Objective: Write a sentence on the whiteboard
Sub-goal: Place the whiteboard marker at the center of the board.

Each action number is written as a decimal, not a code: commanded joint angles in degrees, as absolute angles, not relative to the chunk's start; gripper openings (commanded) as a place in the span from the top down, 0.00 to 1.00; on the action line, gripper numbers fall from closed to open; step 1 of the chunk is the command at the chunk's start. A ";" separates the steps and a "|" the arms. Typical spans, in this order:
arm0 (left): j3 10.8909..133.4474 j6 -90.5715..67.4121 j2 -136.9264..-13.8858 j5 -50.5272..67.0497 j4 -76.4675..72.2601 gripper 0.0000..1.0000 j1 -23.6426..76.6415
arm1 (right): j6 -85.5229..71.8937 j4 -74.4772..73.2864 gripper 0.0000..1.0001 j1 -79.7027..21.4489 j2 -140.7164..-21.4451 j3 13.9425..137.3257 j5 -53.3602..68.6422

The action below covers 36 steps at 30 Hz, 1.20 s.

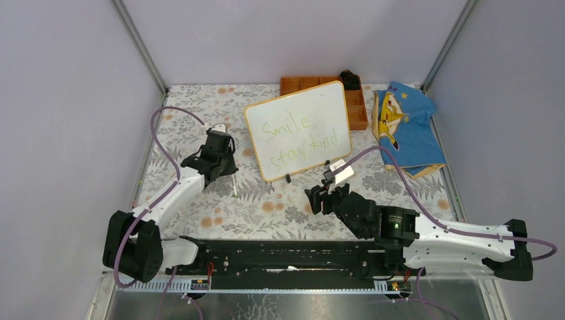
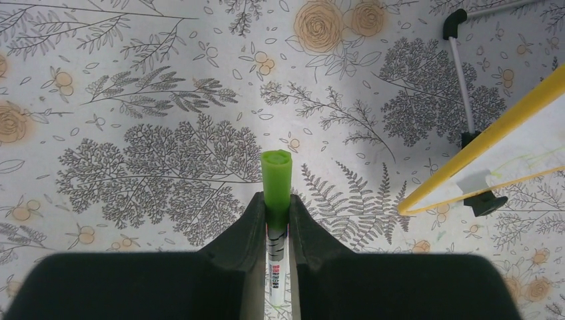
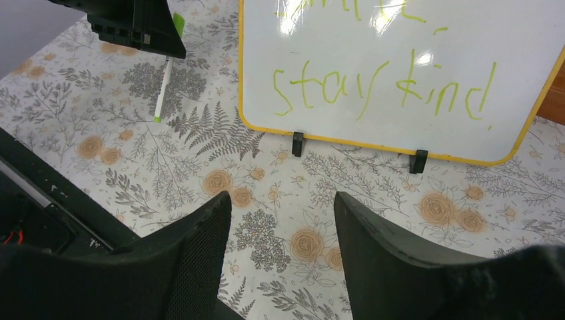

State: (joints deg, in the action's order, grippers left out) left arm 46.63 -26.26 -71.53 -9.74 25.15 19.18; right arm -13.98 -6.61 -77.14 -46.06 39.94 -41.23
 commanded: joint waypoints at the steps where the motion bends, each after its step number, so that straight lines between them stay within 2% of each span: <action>1: 46.93 -26.26 -73.30 -8.39 20.50 1.00 18.98 | -14.19 -4.67 0.36 -77.34 -49.96 44.10 -44.39; 10: 48.58 -25.69 -77.62 -7.54 21.92 1.00 18.90 | -7.01 -0.53 0.36 -75.82 -56.69 47.64 -44.50; 16: 49.01 -25.41 -81.06 -7.02 22.72 1.00 18.90 | -11.53 2.36 0.36 -68.14 -58.42 47.12 -35.14; 21: 50.32 -25.09 -84.52 -6.14 23.51 1.00 18.85 | -10.11 4.18 0.36 -66.97 -60.38 46.15 -32.93; 36: 51.26 -24.87 -89.87 -6.26 25.13 0.93 18.81 | -14.34 4.72 0.36 -66.97 -56.63 41.48 -32.16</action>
State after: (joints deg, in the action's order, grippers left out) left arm 49.45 -26.13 -88.62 -5.52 24.32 19.07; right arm -12.95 2.90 -67.18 -59.22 41.67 -31.88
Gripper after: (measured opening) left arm 0.185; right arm 0.638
